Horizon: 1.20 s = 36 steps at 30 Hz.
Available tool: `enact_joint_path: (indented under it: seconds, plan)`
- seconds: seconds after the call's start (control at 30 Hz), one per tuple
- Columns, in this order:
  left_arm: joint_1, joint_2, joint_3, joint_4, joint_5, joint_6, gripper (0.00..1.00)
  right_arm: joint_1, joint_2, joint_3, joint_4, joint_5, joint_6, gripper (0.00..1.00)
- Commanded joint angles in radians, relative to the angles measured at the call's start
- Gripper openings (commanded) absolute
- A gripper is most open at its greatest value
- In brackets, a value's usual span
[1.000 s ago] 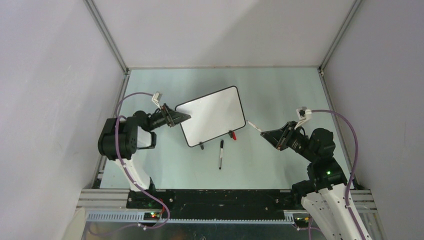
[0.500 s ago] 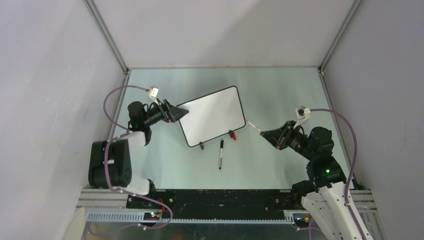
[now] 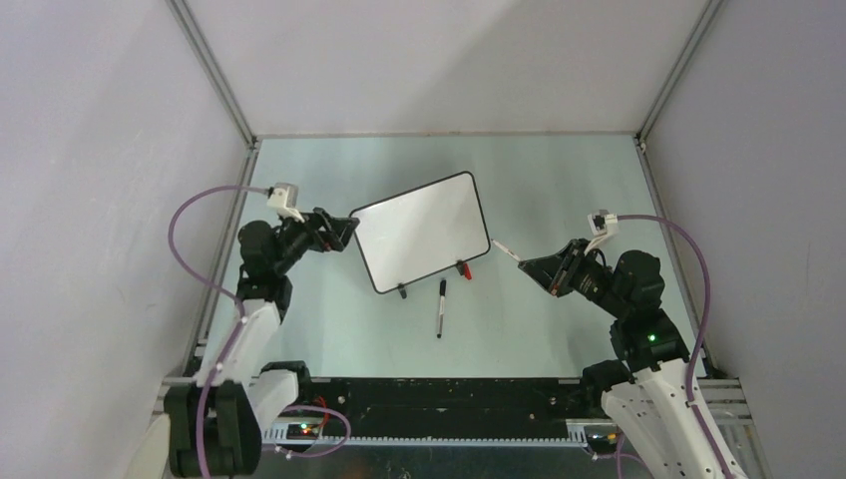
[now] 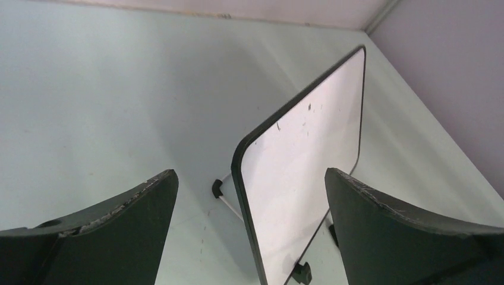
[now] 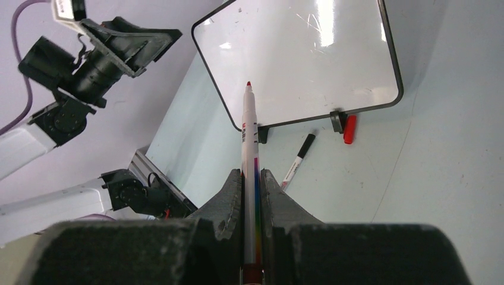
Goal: Write a sentence on the whiteboard
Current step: Move the whiteboard to the center of the board.
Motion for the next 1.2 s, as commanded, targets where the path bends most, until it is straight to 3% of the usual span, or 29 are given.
enact_joint_path:
  seconds: [0.0,0.23,0.33,0.4,0.53,0.63,0.73,0.93,1.17]
  plan:
    - [-0.005,-0.174,-0.008,-0.037,-0.174,-0.012,0.99,-0.003,0.002,0.027,0.043,0.009,-0.014,0.00]
    - [-0.004,-0.345,0.024,-0.152,-0.377,-0.136,0.99,-0.004,0.012,0.027,0.092,0.022,-0.005,0.00]
    - [-0.004,-0.427,0.065,-0.280,-0.626,-0.217,1.00,-0.004,0.019,0.027,0.109,0.024,0.003,0.00]
    - [-0.002,-0.470,0.094,-0.372,-0.699,-0.237,0.99,-0.004,0.026,0.027,0.121,0.023,0.011,0.00]
    - [-0.001,-0.474,0.174,-0.446,-0.610,-0.116,0.99,-0.005,0.036,0.027,0.149,0.016,0.022,0.00]
    - [0.000,-0.375,0.261,-0.539,-0.492,0.019,0.99,-0.004,0.040,0.027,0.162,0.019,0.024,0.00]
    - [-0.001,-0.275,0.366,-0.600,-0.431,0.050,0.99,-0.003,0.061,0.027,0.191,0.028,0.031,0.00]
    - [-0.001,-0.070,0.426,-0.454,-0.326,0.026,0.99,-0.004,0.111,0.035,0.288,0.005,0.066,0.00]
    - [0.007,0.009,0.331,-0.187,-0.105,-0.057,0.99,-0.002,0.207,0.132,0.281,0.088,0.069,0.00]
